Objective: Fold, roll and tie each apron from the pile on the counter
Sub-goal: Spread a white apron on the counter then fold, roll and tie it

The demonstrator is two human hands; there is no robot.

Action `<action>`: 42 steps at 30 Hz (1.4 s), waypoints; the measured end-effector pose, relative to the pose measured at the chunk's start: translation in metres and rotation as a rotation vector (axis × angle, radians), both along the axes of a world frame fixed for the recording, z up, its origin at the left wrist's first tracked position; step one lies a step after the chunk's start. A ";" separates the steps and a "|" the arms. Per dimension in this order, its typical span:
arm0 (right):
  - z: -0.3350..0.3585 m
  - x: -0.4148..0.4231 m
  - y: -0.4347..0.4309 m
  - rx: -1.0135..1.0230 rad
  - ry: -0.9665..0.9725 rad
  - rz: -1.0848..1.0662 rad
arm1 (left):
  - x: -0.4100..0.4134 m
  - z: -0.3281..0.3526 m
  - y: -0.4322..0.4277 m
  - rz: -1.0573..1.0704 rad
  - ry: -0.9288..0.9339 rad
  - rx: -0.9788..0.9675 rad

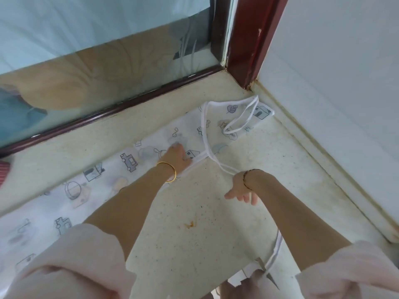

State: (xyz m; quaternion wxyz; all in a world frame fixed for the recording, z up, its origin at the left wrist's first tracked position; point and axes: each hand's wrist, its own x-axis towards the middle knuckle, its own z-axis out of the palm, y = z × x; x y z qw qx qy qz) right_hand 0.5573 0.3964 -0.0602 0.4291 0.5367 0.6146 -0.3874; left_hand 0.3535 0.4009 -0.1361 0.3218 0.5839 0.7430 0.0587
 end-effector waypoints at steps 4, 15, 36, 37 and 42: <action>-0.015 -0.016 -0.006 0.424 0.190 -0.062 | 0.006 0.006 -0.023 0.220 -0.700 -0.282; -0.041 -0.125 -0.079 0.609 0.642 0.191 | -0.096 0.007 -0.159 0.259 0.059 -0.062; -0.078 -0.154 -0.109 0.690 0.548 0.162 | -0.123 0.017 -0.214 -0.365 0.873 -0.070; -0.078 -0.153 -0.108 0.679 0.542 0.134 | -0.123 0.020 -0.214 -0.356 0.903 -0.085; -0.083 -0.150 -0.097 0.626 0.509 0.034 | -0.118 0.039 -0.208 -0.063 0.748 -0.134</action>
